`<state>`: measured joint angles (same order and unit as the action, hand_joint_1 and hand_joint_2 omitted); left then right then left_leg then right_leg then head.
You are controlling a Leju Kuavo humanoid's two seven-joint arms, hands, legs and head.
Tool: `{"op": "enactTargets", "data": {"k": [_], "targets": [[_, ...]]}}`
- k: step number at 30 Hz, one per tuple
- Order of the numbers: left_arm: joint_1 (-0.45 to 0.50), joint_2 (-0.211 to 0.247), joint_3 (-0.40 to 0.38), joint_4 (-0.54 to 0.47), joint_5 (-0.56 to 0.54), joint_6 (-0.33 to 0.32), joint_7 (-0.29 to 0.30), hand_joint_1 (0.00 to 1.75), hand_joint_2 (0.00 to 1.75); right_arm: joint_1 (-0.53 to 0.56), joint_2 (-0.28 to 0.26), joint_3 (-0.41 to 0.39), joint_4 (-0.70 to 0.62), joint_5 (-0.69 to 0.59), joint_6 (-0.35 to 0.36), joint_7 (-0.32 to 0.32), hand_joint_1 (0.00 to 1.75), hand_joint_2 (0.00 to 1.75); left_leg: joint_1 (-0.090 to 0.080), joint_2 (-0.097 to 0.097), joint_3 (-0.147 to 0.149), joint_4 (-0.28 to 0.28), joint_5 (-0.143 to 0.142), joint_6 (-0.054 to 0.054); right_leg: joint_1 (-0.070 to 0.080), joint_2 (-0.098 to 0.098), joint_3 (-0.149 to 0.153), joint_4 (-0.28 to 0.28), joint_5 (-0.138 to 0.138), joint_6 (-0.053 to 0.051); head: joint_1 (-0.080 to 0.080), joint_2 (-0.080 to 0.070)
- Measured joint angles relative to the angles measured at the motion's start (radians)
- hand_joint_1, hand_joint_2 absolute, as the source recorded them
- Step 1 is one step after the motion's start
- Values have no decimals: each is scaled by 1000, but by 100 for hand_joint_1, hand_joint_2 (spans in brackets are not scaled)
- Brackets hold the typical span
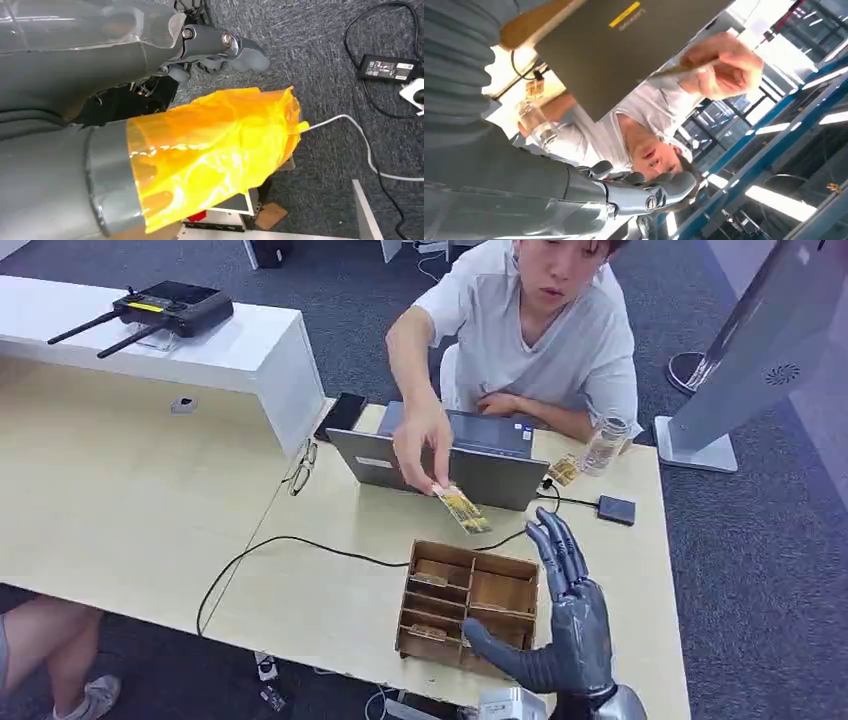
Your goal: Pass the card to the sensor for recognition and then transmit it.
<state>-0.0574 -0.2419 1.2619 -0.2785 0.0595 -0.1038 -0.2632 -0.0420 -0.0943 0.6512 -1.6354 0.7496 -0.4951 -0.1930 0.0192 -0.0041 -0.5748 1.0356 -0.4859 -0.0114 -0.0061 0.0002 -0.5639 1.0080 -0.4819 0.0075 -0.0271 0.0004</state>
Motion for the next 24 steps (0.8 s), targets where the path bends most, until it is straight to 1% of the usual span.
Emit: {"op": "enactTargets", "data": {"k": [7,10,14,15,16,17,20,24], "targets": [[-1,2,-1,3,0,1,0,0,0,-16,10,-11,18,-11,0,8,0,175,0,0,0,0,0,0,0,0,0,0,0,0,0,0],[-4,3,-6,4,0,1,3,0,0,-61,16,-19,35,-64,1,1,0,175,0,0,0,0,0,0,0,0,0,0,0,0,0,0],[-5,3,-8,5,0,1,3,0,0,-64,48,-33,48,-58,1,-12,0,175,0,0,0,0,1,0,0,0,0,1,1,-1,0,0],[-5,3,-9,6,0,0,3,0,0,-65,53,-35,52,-59,1,-13,30,175,0,0,0,0,1,0,0,0,0,1,1,-1,0,0],[-5,3,-9,6,1,0,3,0,0,-65,53,-37,53,-61,1,-13,113,175,0,0,0,0,1,0,0,0,0,1,1,-1,0,0],[-5,3,-10,6,1,0,3,0,0,-68,54,-39,58,-75,1,-17,148,175,0,0,0,0,1,0,0,0,-1,1,1,-1,0,0],[-5,3,-12,6,7,0,3,0,0,-70,56,-47,66,-89,2,-28,148,175,0,0,0,0,1,0,0,0,-1,1,1,-1,0,0],[-5,3,-13,6,10,0,3,0,0,-70,72,-50,68,-75,6,-16,148,175,0,0,0,0,1,0,0,0,-1,1,1,-1,0,0]]}}
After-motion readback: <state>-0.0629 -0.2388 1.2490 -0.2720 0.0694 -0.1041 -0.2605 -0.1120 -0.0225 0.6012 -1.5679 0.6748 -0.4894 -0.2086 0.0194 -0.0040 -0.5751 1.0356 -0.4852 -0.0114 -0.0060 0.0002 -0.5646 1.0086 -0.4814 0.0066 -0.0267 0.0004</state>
